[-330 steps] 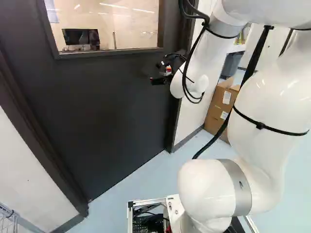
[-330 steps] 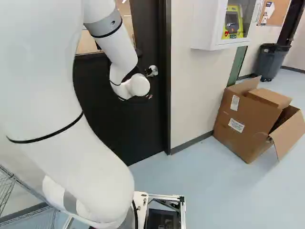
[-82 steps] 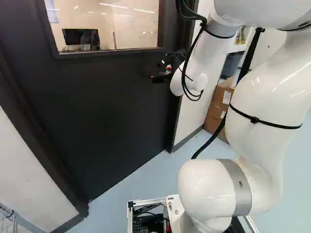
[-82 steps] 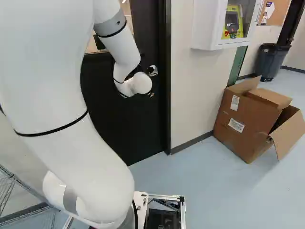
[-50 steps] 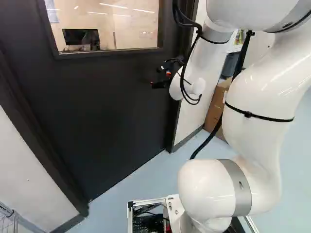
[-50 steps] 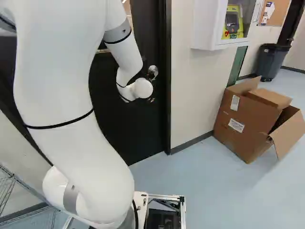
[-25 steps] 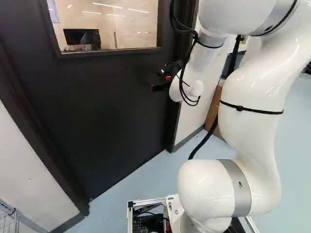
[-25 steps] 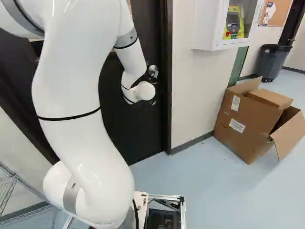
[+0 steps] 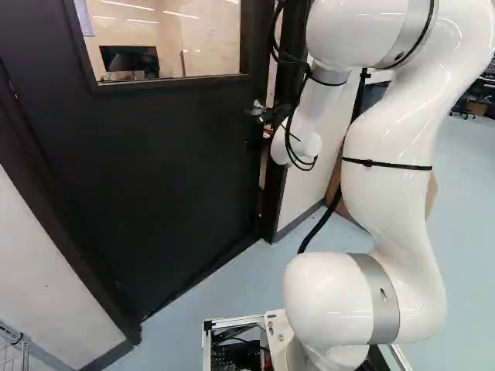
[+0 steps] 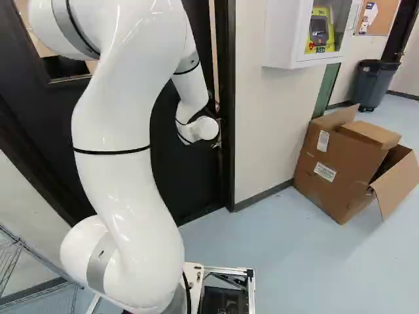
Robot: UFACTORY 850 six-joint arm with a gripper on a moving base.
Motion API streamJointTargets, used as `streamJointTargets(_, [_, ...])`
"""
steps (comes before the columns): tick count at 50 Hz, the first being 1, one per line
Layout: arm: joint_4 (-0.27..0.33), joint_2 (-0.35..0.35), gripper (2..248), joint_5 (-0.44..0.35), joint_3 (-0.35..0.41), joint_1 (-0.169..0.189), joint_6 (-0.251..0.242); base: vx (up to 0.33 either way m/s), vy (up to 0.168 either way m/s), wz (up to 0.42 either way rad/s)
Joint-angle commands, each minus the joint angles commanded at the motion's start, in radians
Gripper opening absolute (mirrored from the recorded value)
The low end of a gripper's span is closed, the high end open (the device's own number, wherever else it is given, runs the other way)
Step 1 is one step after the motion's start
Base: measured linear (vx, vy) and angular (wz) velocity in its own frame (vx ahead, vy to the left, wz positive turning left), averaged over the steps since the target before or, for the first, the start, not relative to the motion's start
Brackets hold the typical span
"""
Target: Open the door and move inside
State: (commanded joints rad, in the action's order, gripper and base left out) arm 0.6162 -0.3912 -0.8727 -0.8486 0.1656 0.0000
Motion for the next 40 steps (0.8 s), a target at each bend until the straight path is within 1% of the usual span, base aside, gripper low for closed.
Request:
streamJointTargets(20, [-0.035, -0.067, 247, 0.000, -0.083, -0.012, 0.000, 0.000, 0.000, 0.000])
streamJointTargets(40, [-0.111, -0.150, 247, 0.003, -0.192, -0.043, 0.000, 0.000, 0.000, 0.000])
